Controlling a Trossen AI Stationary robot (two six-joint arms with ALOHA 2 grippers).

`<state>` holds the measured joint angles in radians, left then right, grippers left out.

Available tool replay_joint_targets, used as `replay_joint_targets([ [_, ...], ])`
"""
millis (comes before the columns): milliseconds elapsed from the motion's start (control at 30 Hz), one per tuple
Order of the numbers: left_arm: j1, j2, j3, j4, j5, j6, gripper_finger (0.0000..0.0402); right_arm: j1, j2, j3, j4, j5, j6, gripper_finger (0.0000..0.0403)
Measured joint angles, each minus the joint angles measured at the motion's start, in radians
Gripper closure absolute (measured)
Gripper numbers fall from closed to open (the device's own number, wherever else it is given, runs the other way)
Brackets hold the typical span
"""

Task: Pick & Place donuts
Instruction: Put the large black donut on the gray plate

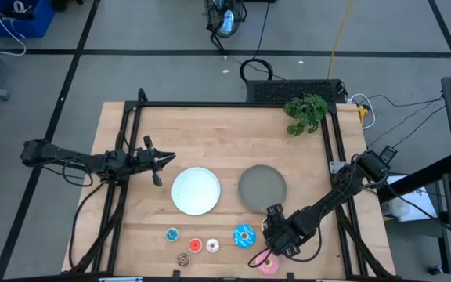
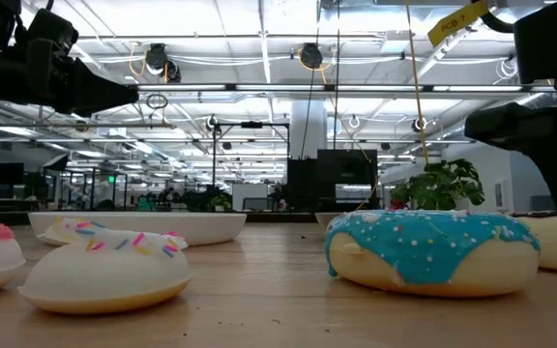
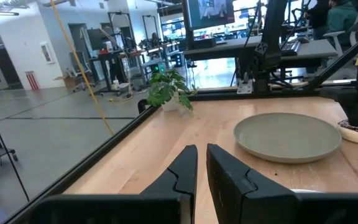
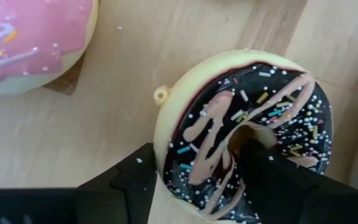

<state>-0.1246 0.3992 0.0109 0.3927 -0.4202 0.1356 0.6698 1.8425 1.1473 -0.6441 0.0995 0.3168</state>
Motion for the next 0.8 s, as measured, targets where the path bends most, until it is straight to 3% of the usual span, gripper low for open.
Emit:
replay_joint_targets([
  [133, 0.000, 0.000, 0.000, 0.000, 0.000, 0.000, 0.0360, 0.000, 0.001, -0.001, 0.000, 0.007, 0.000, 0.0235],
  [467, 0.000, 0.000, 0.000, 0.001, -0.001, 0.008, 0.0360, -0.001, -0.031, -0.004, -0.008, 0.030, -0.016, 0.0383],
  [567, 0.000, 0.000, 0.000, 0.000, -0.001, 0.020, 0.0360, -0.001, -0.077, 0.003, -0.034, 0.030, -0.022, 0.0391],
  [700, 0.000, 0.000, 0.000, 0.001, -0.001, 0.019, 0.0360, 0.000, -0.149, 0.034, -0.052, 0.034, -0.018, 0.0373],
  [800, 0.000, 0.000, 0.000, 0.001, -0.001, 0.021, 0.0360, -0.001, -0.205, 0.073, -0.056, 0.089, -0.027, 0.0372],
])
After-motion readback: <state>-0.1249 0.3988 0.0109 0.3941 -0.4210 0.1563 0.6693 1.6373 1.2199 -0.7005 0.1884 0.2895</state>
